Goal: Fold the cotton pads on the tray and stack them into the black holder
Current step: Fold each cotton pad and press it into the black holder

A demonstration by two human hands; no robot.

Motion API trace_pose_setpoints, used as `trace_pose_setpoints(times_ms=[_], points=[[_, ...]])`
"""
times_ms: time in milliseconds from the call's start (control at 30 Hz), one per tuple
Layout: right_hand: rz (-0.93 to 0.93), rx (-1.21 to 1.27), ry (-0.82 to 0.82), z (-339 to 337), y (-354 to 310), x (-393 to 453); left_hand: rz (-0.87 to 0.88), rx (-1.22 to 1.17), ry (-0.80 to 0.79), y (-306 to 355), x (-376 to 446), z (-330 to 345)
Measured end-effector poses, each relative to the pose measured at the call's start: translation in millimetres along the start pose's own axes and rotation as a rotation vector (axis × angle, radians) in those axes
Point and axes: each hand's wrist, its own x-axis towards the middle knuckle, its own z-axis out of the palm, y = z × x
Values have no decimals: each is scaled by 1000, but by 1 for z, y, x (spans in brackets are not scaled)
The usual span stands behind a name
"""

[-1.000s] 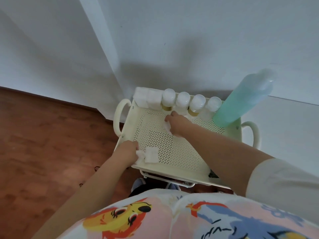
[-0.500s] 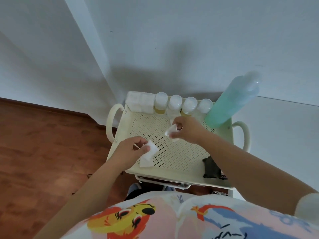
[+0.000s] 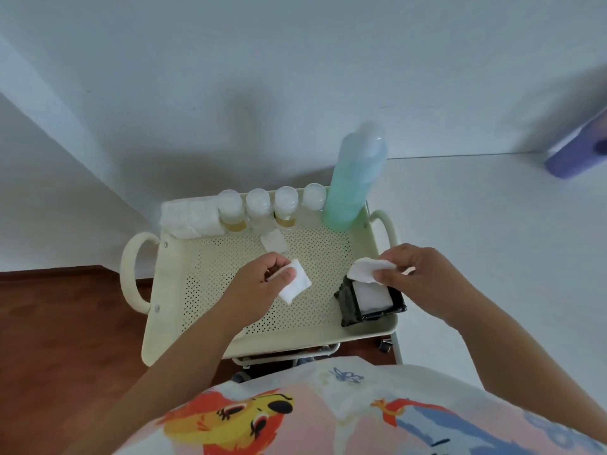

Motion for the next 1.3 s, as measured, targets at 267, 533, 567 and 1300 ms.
trace_pose_setpoints(times_ms=[267, 533, 567, 1300], points=[[125, -325, -22, 1, 26, 1, 17, -5, -43, 3, 7, 21], [51, -635, 121, 23, 32, 13, -5, -61, -29, 7, 7, 28], [35, -665, 173, 24, 32, 13, -8, -81, -36, 10, 7, 29], [-18, -381, 175, 4, 36, -11, 176, 42, -229, 64, 16, 78]])
